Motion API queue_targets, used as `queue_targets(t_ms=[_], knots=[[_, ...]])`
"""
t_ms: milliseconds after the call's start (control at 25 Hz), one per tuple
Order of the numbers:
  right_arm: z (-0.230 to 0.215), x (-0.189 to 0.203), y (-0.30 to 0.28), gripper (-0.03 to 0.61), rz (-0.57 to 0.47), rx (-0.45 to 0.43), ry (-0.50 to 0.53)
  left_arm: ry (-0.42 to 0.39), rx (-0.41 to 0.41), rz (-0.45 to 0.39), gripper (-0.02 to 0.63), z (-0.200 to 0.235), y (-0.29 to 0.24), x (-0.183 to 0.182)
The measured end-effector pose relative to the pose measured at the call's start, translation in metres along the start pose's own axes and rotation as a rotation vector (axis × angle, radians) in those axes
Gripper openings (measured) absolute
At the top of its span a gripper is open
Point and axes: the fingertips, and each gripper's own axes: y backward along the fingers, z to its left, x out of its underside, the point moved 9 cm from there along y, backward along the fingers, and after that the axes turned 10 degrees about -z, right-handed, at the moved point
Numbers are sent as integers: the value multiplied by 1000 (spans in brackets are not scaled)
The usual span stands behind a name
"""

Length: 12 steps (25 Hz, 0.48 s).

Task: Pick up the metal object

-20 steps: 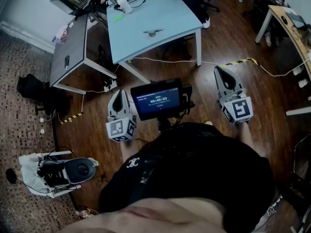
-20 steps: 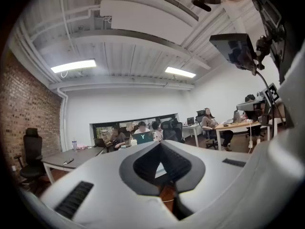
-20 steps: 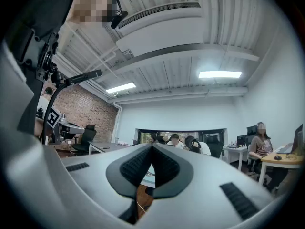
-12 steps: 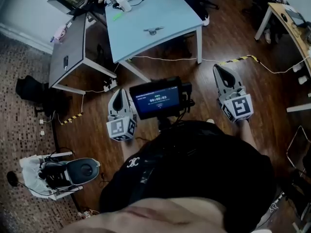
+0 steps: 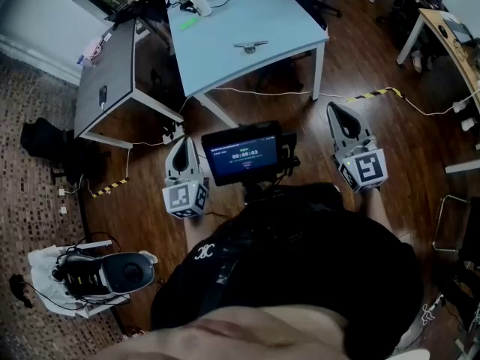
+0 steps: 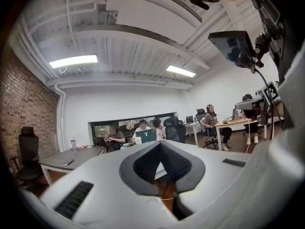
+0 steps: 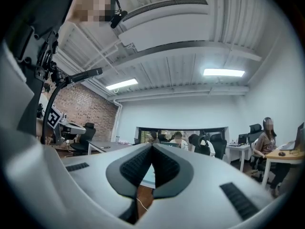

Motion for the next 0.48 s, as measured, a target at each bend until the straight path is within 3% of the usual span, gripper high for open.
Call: queue_targets(t_ms=[280,480], knots=[[26,13,-29,-15,80,7,6,18,9,21,-6,44,-9,16],[21,24,-69,-15,75,-12,17,27,6,28,-6,64,-32,28]])
